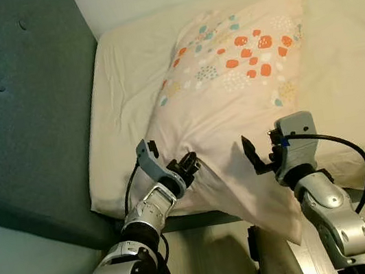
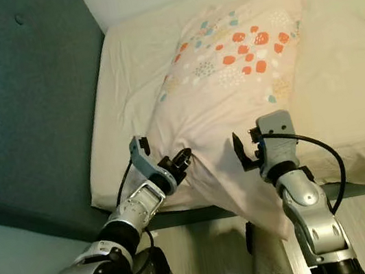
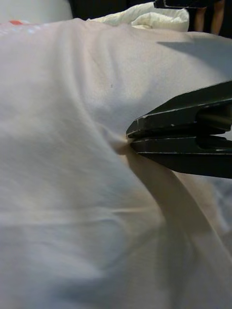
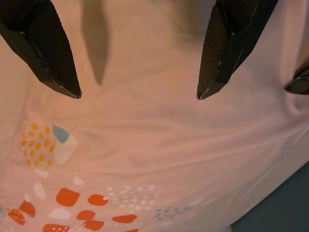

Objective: Clean up the room

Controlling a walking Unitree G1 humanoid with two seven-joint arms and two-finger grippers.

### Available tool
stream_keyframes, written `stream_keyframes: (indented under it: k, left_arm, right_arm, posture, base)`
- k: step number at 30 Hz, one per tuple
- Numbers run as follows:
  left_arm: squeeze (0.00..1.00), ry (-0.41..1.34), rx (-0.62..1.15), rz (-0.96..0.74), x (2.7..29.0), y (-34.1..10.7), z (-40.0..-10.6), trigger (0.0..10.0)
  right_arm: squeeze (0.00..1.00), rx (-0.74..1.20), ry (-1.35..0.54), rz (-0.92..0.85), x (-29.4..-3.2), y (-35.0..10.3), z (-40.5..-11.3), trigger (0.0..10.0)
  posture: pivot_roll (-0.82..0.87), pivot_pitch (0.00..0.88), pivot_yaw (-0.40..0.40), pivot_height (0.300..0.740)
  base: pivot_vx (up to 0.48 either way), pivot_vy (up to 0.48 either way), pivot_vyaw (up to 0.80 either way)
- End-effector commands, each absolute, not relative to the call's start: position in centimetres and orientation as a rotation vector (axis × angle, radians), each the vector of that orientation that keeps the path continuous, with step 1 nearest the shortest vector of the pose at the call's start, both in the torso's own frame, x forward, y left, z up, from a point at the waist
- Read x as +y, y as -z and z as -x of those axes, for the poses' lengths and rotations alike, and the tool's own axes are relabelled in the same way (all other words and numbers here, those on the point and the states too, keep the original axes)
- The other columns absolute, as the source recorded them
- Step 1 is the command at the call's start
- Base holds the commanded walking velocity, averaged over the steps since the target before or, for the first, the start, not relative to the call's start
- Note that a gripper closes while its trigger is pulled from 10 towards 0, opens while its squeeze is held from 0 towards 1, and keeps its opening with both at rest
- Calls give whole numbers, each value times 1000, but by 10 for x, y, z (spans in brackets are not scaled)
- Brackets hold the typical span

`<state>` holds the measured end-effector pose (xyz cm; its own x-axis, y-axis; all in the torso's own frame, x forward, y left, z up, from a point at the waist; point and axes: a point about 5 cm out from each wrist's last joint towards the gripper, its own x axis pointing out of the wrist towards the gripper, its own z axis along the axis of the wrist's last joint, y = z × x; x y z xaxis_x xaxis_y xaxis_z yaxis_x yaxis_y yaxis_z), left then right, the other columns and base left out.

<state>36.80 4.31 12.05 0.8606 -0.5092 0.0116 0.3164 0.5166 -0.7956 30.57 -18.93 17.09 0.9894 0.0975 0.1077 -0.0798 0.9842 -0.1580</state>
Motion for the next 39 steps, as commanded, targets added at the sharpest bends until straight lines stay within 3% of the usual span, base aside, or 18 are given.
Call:
stream_keyframes:
  k: [1, 3, 4, 8, 10, 15, 18, 19, 27, 39]
  left_arm:
    - [94, 599, 252, 935, -7, -127, -354, 0]
    - [94, 595, 241, 922, -4, -128, -355, 0]
    - [90, 571, 186, 882, 18, -133, -364, 0]
    - [90, 550, 146, 855, 35, -137, -370, 0]
    - [82, 556, 98, 780, 62, -140, -374, 0]
    - [86, 557, 53, 660, 113, -137, -368, 0]
    - [82, 554, 49, 644, 120, -136, -366, 0]
    - [82, 588, 52, 599, 135, -134, -357, 0]
    - [78, 676, 165, 422, 166, -110, -323, 0]
    - [78, 741, 253, 447, 181, -100, -272, 0]
  right_arm:
    - [0, -111, -71, 138, -192, -167, -306, 10000]
    - [0, -111, -69, 137, -192, -167, -307, 10000]
    - [0, -113, -67, 137, -193, -166, -309, 10000]
    - [0, -114, -65, 136, -194, -165, -310, 10000]
    - [0, -122, -56, 130, -195, -165, -312, 10000]
    - [0, -151, -37, 112, -199, -171, -317, 10000]
    - [0, -155, -34, 111, -200, -172, -318, 10000]
    - [0, -162, -27, 107, -202, -174, -321, 10000]
    - [0, -175, -26, 98, -202, -176, -326, 10000]
    - [0, -204, -10, 75, -205, -181, -331, 10000]
  posture:
    - [-194, 328, 168, 598]
    - [-192, 325, 169, 598]
    - [-168, 300, 166, 598]
    - [-168, 300, 166, 598]
    - [-145, 268, 161, 598]
    - [-130, 251, 153, 598]
    - [-126, 245, 149, 598]
    - [-114, 236, 143, 598]
    - [-106, 229, 137, 598]
    - [-96, 204, 135, 598]
  base:
    - [0, 0, 0]
    - [0, 0, 0]
    - [0, 0, 0]
    - [0, 0, 0]
    - [0, 0, 0]
    - [0, 0, 0]
    - [0, 0, 0]
    - [0, 0, 0]
    - [0, 0, 0]
    - [0, 0, 0]
